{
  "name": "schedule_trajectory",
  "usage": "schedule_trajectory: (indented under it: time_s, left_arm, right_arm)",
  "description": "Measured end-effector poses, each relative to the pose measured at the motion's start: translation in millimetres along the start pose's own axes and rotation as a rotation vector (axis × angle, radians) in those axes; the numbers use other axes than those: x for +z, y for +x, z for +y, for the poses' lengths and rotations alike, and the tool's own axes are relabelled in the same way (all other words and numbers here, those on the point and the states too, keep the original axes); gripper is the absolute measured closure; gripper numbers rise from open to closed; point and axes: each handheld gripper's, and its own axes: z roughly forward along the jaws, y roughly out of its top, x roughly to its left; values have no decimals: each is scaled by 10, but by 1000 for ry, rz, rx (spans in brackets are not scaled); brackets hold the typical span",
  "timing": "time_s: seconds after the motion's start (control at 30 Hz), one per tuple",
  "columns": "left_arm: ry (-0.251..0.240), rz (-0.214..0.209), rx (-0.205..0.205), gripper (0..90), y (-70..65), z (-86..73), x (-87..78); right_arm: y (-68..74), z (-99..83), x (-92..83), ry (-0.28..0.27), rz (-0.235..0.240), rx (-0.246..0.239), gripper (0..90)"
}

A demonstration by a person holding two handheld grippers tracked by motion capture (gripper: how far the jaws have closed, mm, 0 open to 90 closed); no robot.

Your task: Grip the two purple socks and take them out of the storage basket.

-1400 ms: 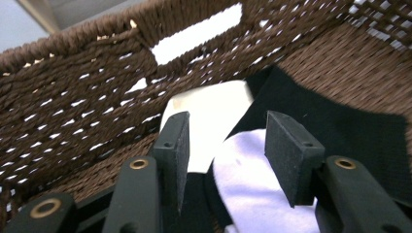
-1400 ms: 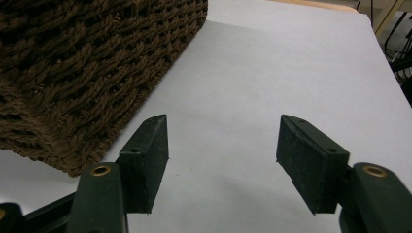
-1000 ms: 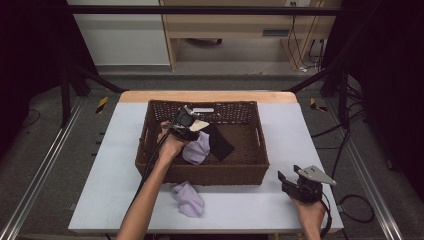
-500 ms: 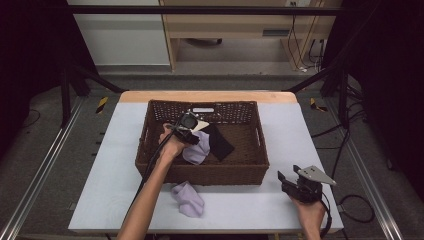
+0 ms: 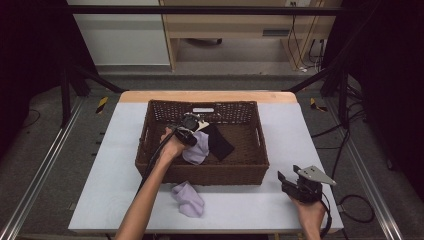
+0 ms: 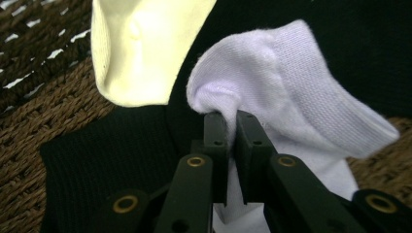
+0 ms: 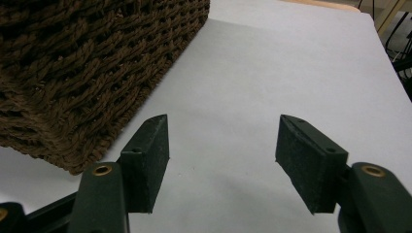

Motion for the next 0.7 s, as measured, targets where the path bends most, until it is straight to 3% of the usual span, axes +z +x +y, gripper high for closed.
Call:
schedule_trajectory:
  time_s: [0.27, 0.43, 0.6, 0.7]
  left_arm:
    - [-168, 24, -39, 847, 11, -11, -271]
    - [-299, 25, -69, 848, 28, -47, -536]
    - [-412, 39, -65, 849, 8, -108, -782]
    - [-477, 17, -92, 849, 12, -168, -907]
  right_arm:
    - [3, -1, 4, 6, -3, -7, 372]
    - [0, 0, -4, 0, -6, -5, 374]
    - [-9, 0, -16, -2, -8, 0, 379]
    - [-7, -1, -16, 0, -10, 0, 380]
